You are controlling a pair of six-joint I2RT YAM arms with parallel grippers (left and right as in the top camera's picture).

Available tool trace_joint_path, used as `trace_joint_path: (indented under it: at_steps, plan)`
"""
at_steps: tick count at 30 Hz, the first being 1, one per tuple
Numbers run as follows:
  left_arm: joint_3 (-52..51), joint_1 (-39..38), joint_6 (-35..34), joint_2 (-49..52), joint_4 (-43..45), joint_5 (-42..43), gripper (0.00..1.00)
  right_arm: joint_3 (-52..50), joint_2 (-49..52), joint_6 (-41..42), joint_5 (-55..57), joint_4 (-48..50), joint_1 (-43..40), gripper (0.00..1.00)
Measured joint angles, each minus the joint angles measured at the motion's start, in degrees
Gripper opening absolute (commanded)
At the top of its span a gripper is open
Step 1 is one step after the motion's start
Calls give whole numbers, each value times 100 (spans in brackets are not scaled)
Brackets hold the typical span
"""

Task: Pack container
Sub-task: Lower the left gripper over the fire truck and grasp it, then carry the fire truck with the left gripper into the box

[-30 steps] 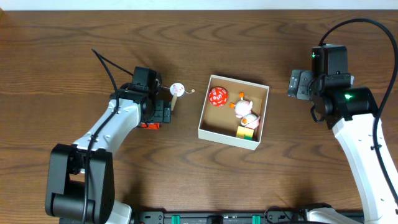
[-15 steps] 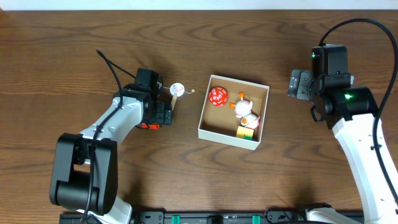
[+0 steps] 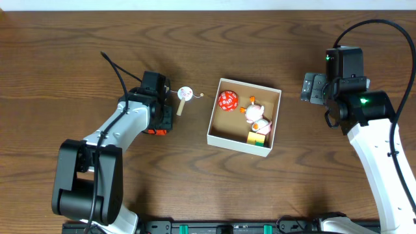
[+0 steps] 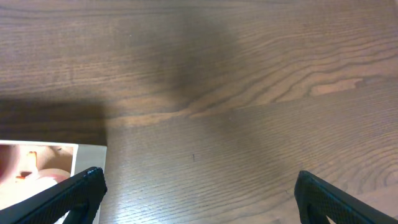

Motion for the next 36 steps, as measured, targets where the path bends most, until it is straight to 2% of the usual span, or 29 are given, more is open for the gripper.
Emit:
trace_joint_path:
  at_steps: [5, 13, 23, 30, 36]
  plan:
    - [0, 0, 33, -9, 2, 2, 30, 0, 0, 0, 0, 0, 0, 99]
    - [0, 0, 33, -138, -262, -70, 27, 0, 0, 0, 0, 0, 0, 99]
    - [2, -107, 190, -1875, -664, -212, 26, 0, 0, 2, 0, 0, 0, 99]
    - [4, -1003, 629, -2920, -415, -210, 26, 0, 0, 0, -2, 0, 0, 99]
    - [7, -2044, 1137, -3154, -2, -57, 26, 0, 0, 0, -2, 0, 0, 99]
